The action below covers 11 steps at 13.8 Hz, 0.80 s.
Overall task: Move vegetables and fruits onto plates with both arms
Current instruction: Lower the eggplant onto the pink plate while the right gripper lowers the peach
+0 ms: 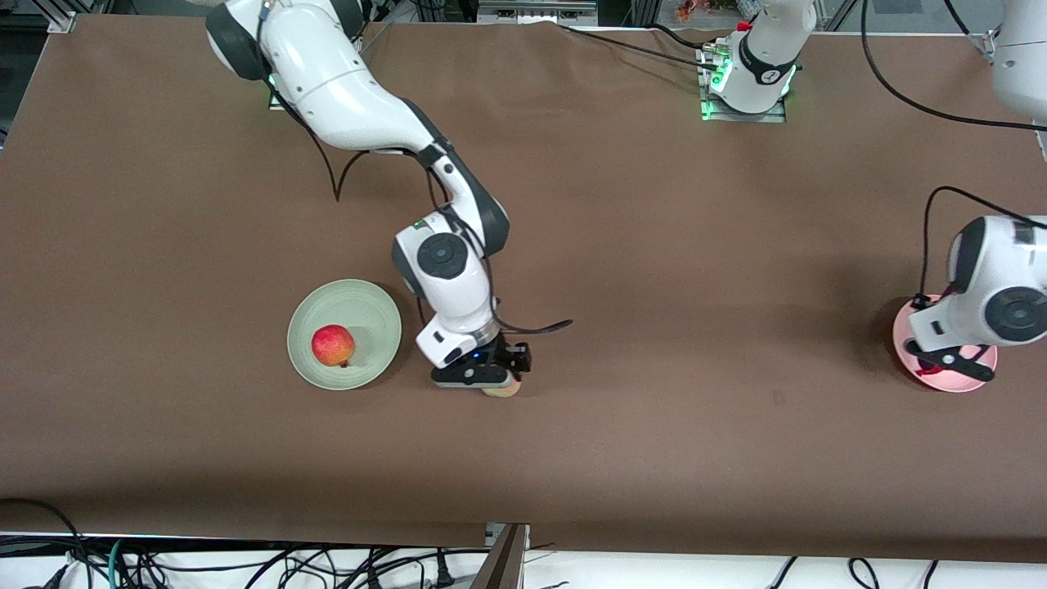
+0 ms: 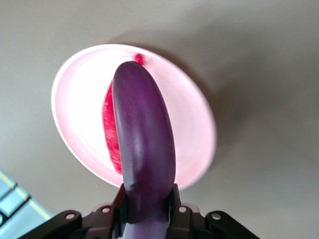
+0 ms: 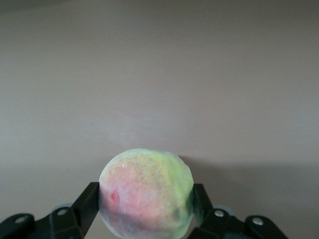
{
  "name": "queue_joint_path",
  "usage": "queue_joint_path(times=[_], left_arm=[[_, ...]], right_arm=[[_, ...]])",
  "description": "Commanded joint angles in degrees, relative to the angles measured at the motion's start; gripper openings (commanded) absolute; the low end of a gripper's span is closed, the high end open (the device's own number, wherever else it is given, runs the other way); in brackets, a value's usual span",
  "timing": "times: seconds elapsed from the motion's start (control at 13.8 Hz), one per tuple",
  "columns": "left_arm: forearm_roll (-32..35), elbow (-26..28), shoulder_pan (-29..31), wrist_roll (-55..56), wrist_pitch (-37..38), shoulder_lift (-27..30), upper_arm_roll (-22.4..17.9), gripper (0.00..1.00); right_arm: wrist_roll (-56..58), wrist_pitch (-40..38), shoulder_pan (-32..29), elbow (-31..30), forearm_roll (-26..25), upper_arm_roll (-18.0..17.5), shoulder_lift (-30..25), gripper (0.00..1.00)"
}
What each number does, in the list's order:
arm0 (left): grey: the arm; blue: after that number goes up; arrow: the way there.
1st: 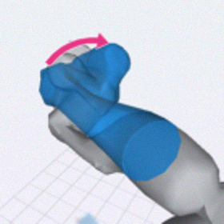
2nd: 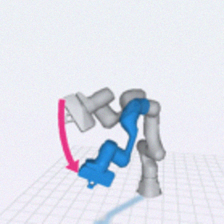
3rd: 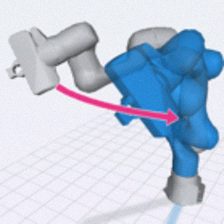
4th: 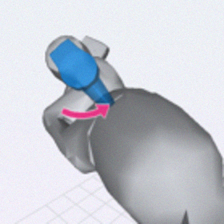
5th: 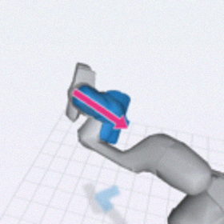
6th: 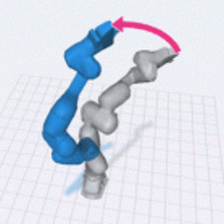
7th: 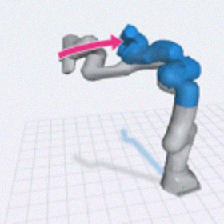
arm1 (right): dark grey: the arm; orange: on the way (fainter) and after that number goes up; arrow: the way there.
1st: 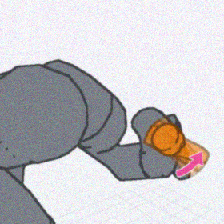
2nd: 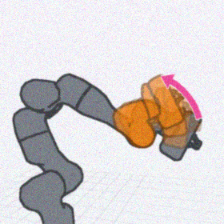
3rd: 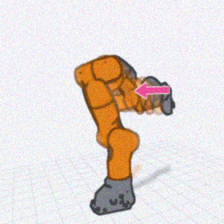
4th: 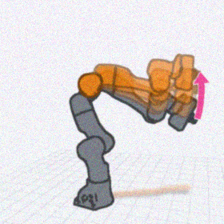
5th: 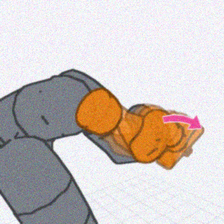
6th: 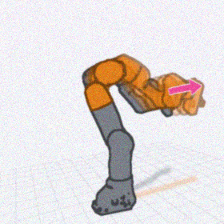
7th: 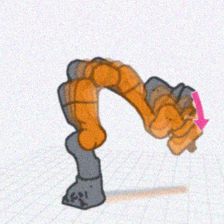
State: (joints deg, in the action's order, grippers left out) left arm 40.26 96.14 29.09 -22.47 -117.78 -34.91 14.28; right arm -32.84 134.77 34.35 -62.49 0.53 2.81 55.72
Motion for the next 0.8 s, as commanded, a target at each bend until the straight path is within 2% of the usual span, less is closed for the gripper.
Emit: queue_joint_path(times=[0.0, 0.15, 0.22, 0.29, 0.36, 0.65, 0.73], left_arm=[[-2.5, 1.2, 3.7, -8.8, -4.3, 0.2, 1.0, 0.13], [-6.1, 1.2, 4.1, -10.0, -5.3, -0.5, 1.0, 0.31], [-6.2, 1.3, 3.9, -10.3, -5.1, -0.5, 1.1, 0.45], [-6.8, 1.6, 3.7, -10.3, -4.7, -0.3, 2.0, 0.77], [-7.1, 1.2, 3.9, -10.4, -4.6, -0.4, 2.2, 1.0], [-7.2, 0.8, 3.9, -11.4, -4.3, 0.4, 2.7, 1.0], [-7.2, 0.8, 3.9, -11.6, -3.0, 2.0, 4.2, 1.0]], right_arm=[[15.1, -10.5, -4.9, -4.2, 4.9, -0.7, -7.7, 0.24], [23.3, -15.7, -8.5, -9.3, 5.1, -0.6, -12.7, 0.24], [25.7, -18.3, -9.8, -12.0, 5.1, -0.5, -14.8, 0.25], [27.1, -18.8, -10.9, -15.4, 5.4, -0.4, -16.8, 0.26], [27.5, -18.6, -12.4, -18.9, 5.4, -0.4, -18.3, 0.28], [27.5, -12.5, -13.1, -27.9, 5.6, -0.3, -19.6, 0.32], [27.1, -10.3, -13.1, -29.3, 5.9, -0.3, -19.6, 0.33]])
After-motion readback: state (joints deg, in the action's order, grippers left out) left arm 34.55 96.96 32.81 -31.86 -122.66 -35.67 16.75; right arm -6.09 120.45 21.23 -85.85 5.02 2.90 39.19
